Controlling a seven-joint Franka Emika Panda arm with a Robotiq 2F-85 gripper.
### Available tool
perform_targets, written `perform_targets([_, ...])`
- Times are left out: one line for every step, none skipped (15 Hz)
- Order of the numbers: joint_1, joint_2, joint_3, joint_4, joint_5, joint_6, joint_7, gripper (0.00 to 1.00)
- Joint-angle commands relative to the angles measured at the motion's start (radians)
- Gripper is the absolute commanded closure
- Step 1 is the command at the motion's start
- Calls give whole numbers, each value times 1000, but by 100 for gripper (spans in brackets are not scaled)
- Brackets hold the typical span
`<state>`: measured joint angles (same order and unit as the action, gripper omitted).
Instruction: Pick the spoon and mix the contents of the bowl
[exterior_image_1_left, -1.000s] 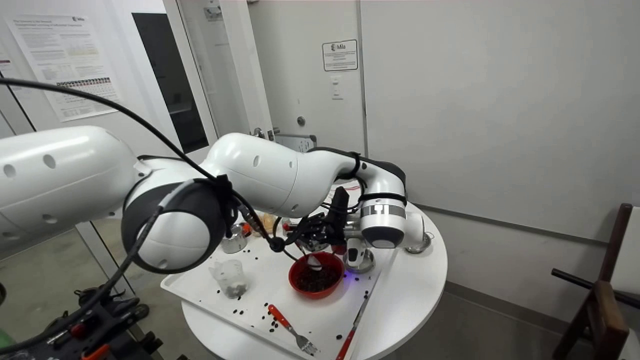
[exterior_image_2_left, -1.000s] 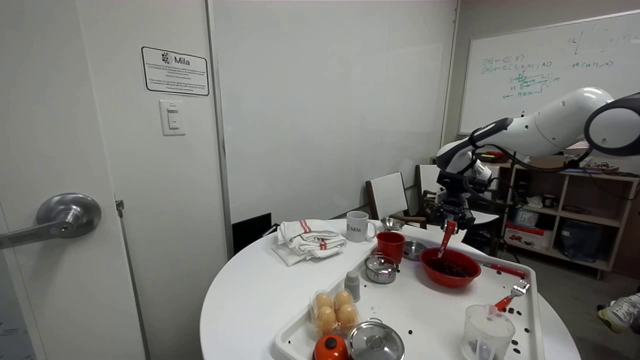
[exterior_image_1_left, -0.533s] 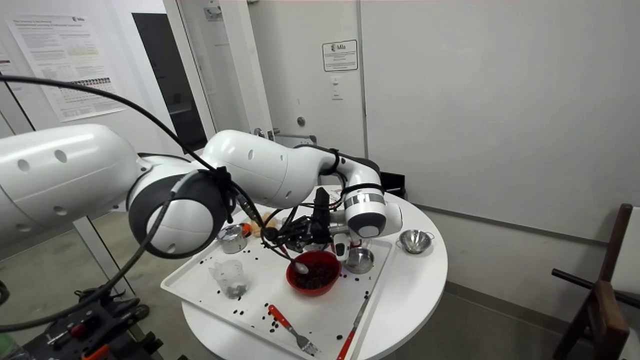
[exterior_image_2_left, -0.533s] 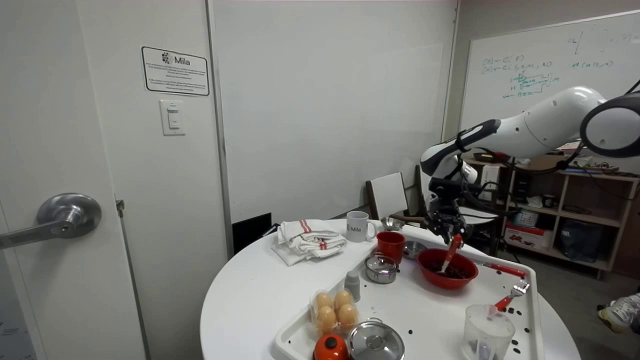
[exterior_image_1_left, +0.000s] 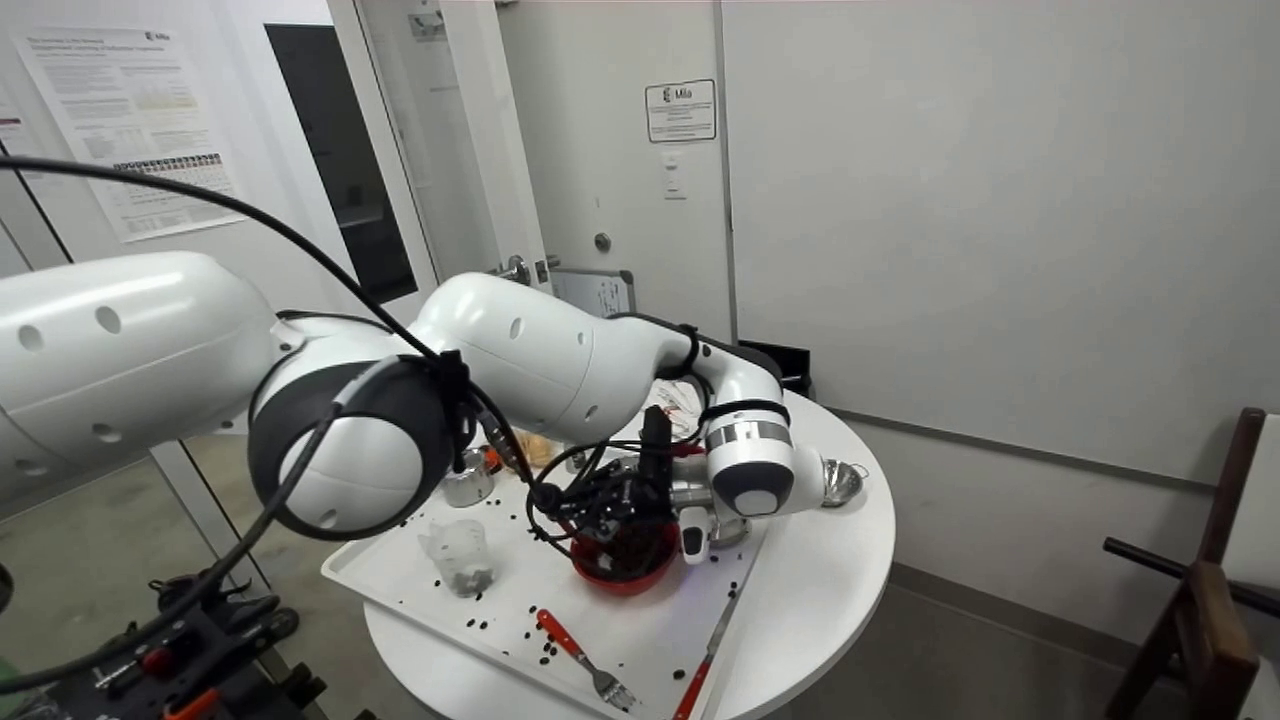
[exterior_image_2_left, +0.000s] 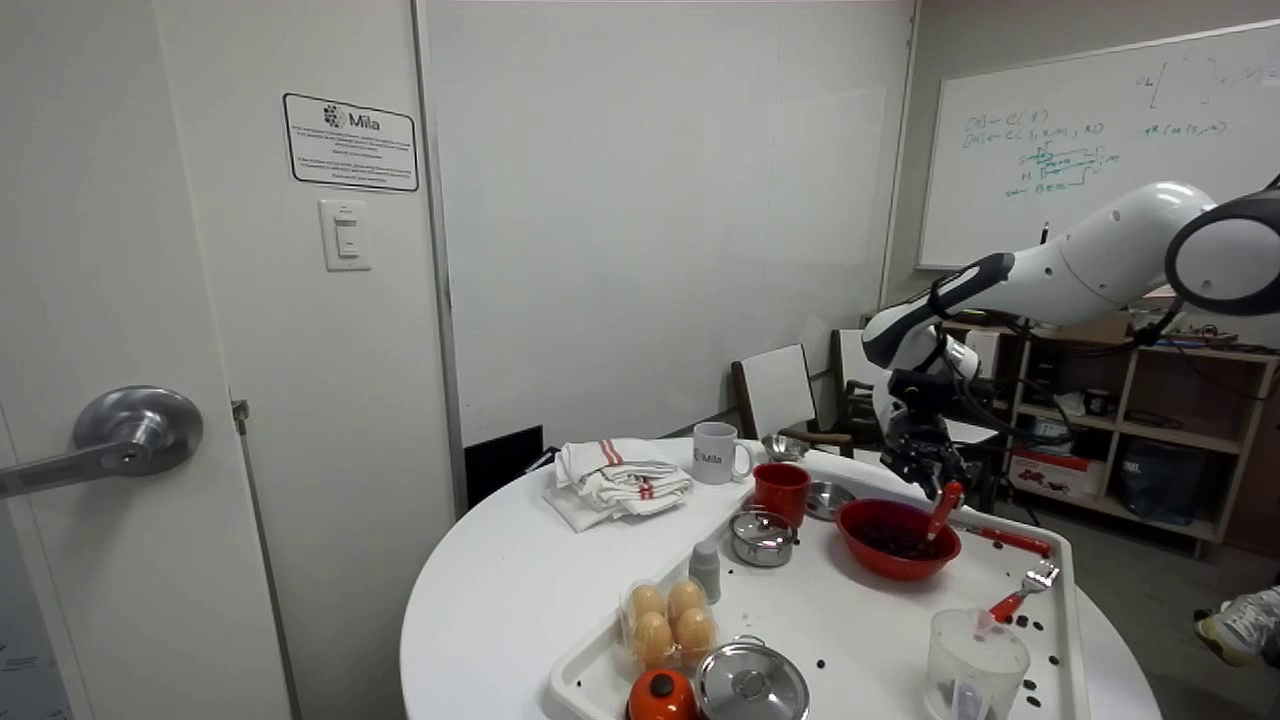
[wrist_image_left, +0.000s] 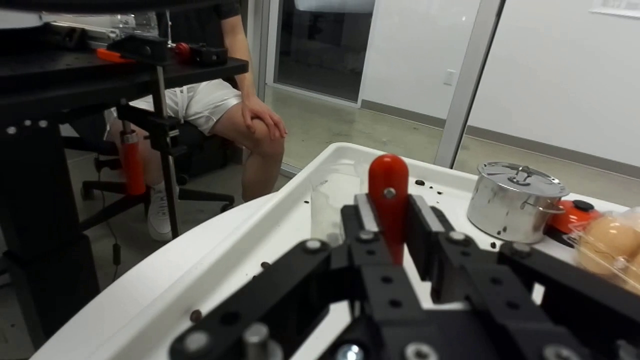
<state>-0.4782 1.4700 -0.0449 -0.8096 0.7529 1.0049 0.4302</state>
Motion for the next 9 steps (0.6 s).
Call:
perform_targets([-49,-1,3,2,44,33,12,93])
perform_targets([-58,-2,3,5,53,40,16,93])
perform_targets([-63,-2,4,10,65,51,26,93])
perform_targets([-64,-2,3,17,72,68,29,93])
perform_targets([-61,-3,4,25,72,74,28,93])
perform_targets([-56,-3,4,33,69,83,24,93])
perform_targets([-46,-4,4,42,61,88,19,93])
perform_targets([-36,-4,5,50,52,92,12,93])
perform_targets([-28,-5,6,57,47,94,11,93])
